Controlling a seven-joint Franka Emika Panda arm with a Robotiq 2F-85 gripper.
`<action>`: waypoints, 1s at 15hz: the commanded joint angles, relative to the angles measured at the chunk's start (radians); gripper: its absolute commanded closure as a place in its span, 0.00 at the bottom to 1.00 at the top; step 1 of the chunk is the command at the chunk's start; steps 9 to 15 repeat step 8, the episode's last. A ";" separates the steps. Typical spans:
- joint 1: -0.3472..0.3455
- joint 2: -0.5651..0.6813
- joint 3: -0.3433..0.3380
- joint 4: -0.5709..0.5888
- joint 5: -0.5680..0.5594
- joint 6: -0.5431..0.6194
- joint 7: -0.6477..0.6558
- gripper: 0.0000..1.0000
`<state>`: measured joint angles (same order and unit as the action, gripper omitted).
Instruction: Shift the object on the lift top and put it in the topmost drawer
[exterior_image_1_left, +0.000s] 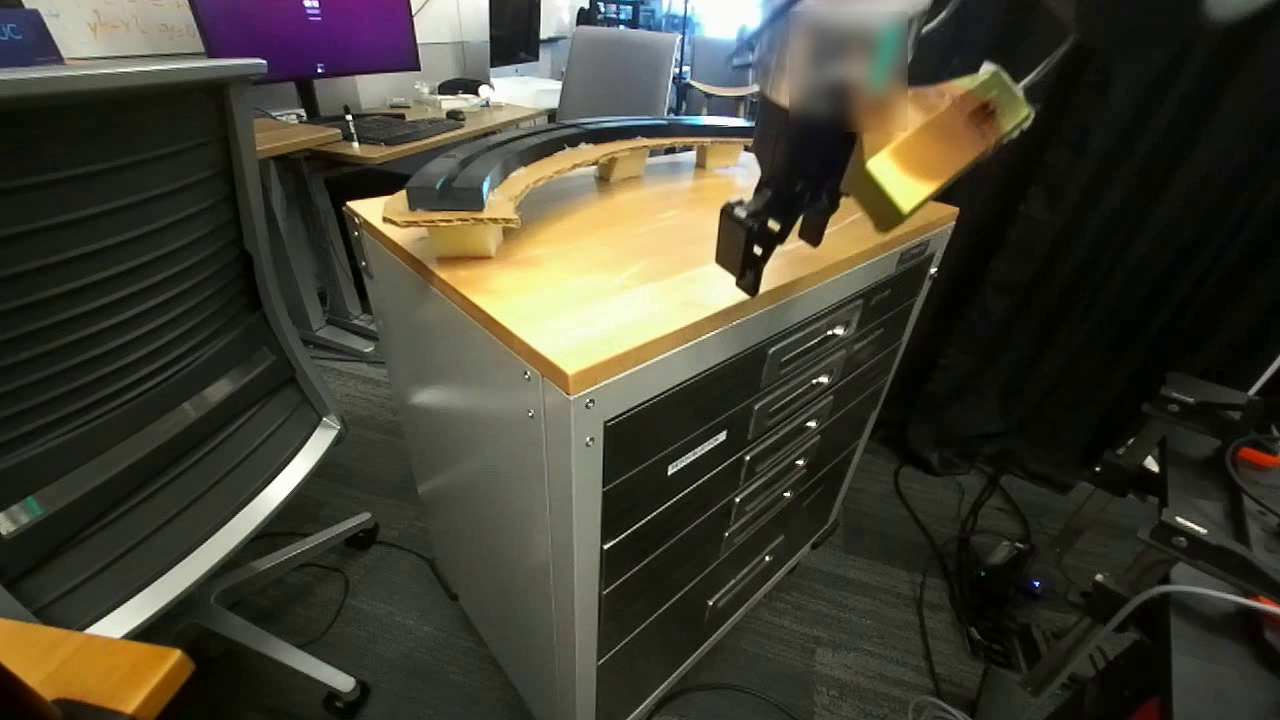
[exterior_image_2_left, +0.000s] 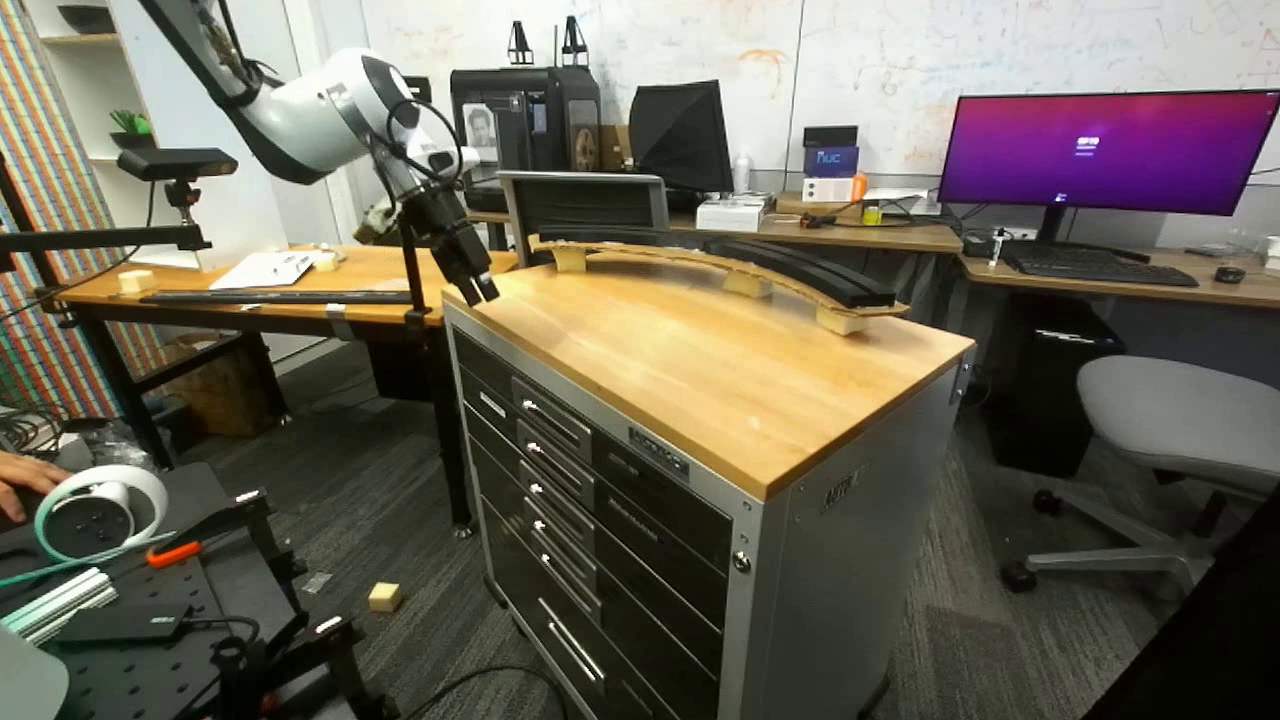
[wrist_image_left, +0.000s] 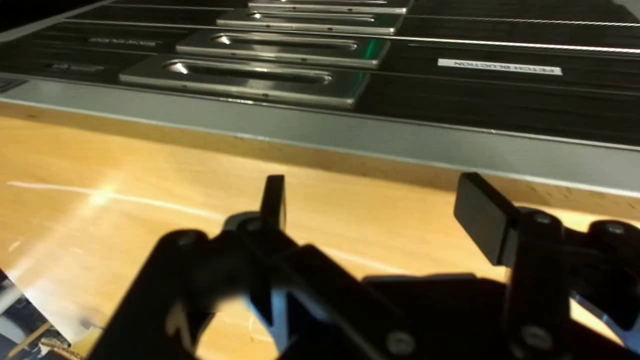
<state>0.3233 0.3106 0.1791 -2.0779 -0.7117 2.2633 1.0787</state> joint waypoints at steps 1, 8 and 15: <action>-0.017 -0.171 0.037 -0.008 0.156 -0.051 -0.231 0.00; -0.022 -0.301 0.054 0.055 0.324 -0.135 -0.442 0.00; -0.022 -0.301 0.054 0.055 0.324 -0.135 -0.442 0.00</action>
